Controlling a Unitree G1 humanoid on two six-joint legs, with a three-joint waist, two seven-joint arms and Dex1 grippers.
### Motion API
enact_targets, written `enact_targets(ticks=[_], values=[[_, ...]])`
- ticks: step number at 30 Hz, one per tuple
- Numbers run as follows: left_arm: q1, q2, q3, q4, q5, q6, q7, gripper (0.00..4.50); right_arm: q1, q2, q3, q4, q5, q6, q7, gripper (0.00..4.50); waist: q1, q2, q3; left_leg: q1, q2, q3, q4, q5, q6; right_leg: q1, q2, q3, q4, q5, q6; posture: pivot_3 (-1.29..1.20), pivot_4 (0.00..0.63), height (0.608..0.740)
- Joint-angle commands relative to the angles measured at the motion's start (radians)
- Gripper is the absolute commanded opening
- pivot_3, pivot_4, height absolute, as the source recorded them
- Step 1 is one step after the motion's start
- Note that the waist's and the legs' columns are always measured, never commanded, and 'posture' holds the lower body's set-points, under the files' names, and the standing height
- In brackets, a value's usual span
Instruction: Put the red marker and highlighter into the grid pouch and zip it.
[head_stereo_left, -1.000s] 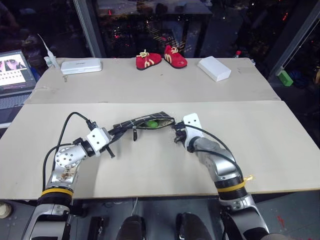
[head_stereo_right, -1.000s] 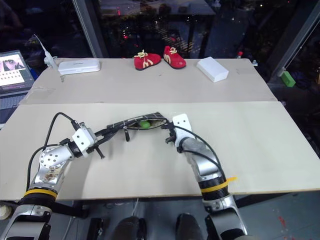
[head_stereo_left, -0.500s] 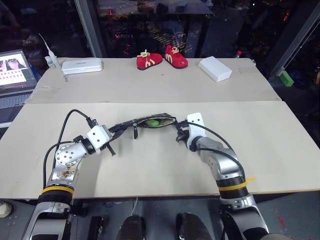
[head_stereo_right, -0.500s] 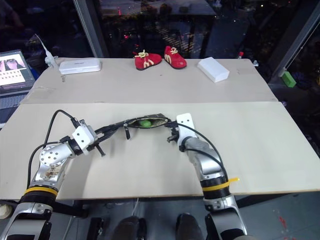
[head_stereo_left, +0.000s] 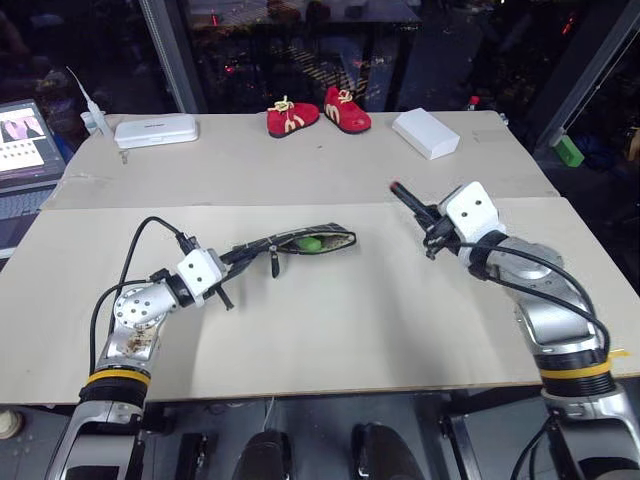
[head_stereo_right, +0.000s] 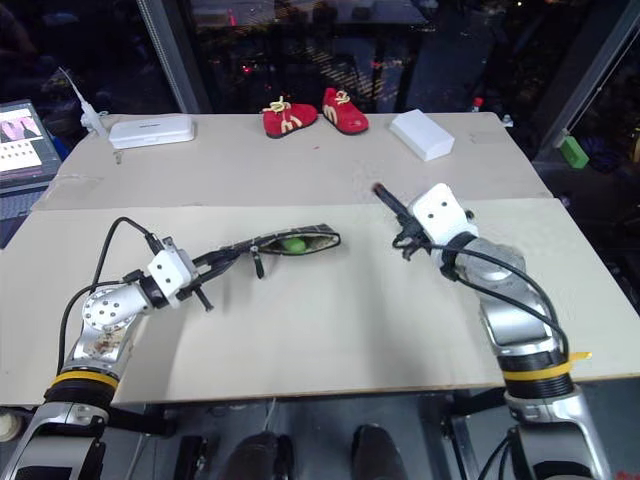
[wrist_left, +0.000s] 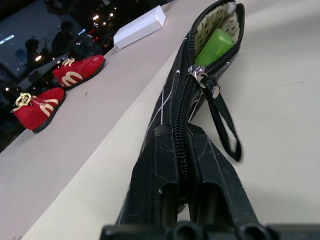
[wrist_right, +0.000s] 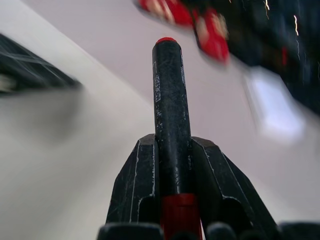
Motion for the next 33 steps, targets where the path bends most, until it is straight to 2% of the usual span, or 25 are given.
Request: enact_targets(ticks=[1, 3, 7, 14, 19, 25, 33], values=[[-0.017, 0.002, 0.001, -0.006, -0.008, -0.004, -0.007, 0.0, 0.03, -0.065, 0.106, -0.118, -0.041, -0.126, 0.157, 0.56, 0.003, 0.0, 0.0, 0.0, 0.0, 0.0, 0.0, 0.0, 0.0, 0.0, 0.0, 0.0, 0.0, 0.0, 0.0, 0.0, 0.15, 0.74], [-0.016, 0.002, 0.0, -0.009, -0.008, -0.003, -0.009, 0.0, 0.017, -0.071, 0.145, -0.113, -0.099, -0.155, 0.16, 0.56, 0.004, 0.0, 0.0, 0.0, 0.0, 0.001, 0.0, 0.0, 0.0, 0.0, -0.001, 0.0, 0.0, 0.0, 0.0, 0.0, 0.15, 0.74], [-0.012, 0.003, -0.002, -0.017, -0.01, 0.0, -0.012, 0.0, -0.047, -0.011, 0.205, -0.06, -0.193, -0.171, 0.121, 0.56, 0.004, 0.0, 0.0, 0.0, -0.001, 0.002, 0.003, 0.0, 0.0, 0.0, -0.001, 0.0, 0.001, 0.0, 0.0, 0.0, 0.15, 0.74], [-0.023, 0.006, -0.003, -0.013, -0.01, 0.001, -0.021, 0.0, -0.126, 0.104, 0.261, -0.029, -0.264, -0.141, 0.118, 0.56, 0.006, 0.0, 0.0, -0.001, 0.0, 0.005, 0.003, 0.0, 0.0, 0.0, 0.0, -0.001, 0.001, 0.0, 0.0, 0.0, 0.15, 0.74], [-0.028, 0.006, -0.003, -0.008, -0.009, -0.001, -0.025, 0.0, -0.137, 0.135, 0.287, -0.018, -0.308, -0.139, 0.13, 0.56, 0.01, 0.0, 0.0, -0.001, -0.001, 0.005, 0.003, 0.0, 0.0, 0.0, -0.001, -0.002, 0.001, 0.0, 0.0, 0.0, 0.15, 0.74], [-0.031, 0.004, -0.003, -0.007, -0.009, -0.002, -0.026, 0.0, -0.199, 0.157, 0.328, 0.079, -0.431, -0.122, 0.1, 0.56, 0.005, 0.0, 0.0, -0.001, -0.001, 0.006, 0.003, 0.0, -0.001, 0.0, -0.001, -0.001, 0.002, 0.0, 0.0, 0.0, 0.15, 0.74], [-0.024, 0.003, -0.003, -0.015, -0.011, 0.0, -0.022, 0.0, -0.244, 0.187, 0.327, 0.131, -0.469, -0.109, 0.109, 0.56, 0.005, 0.0, 0.0, -0.001, 0.0, 0.006, 0.003, 0.0, -0.001, 0.0, 0.0, -0.002, 0.002, 0.0, 0.0, 0.0, 0.15, 0.74]])
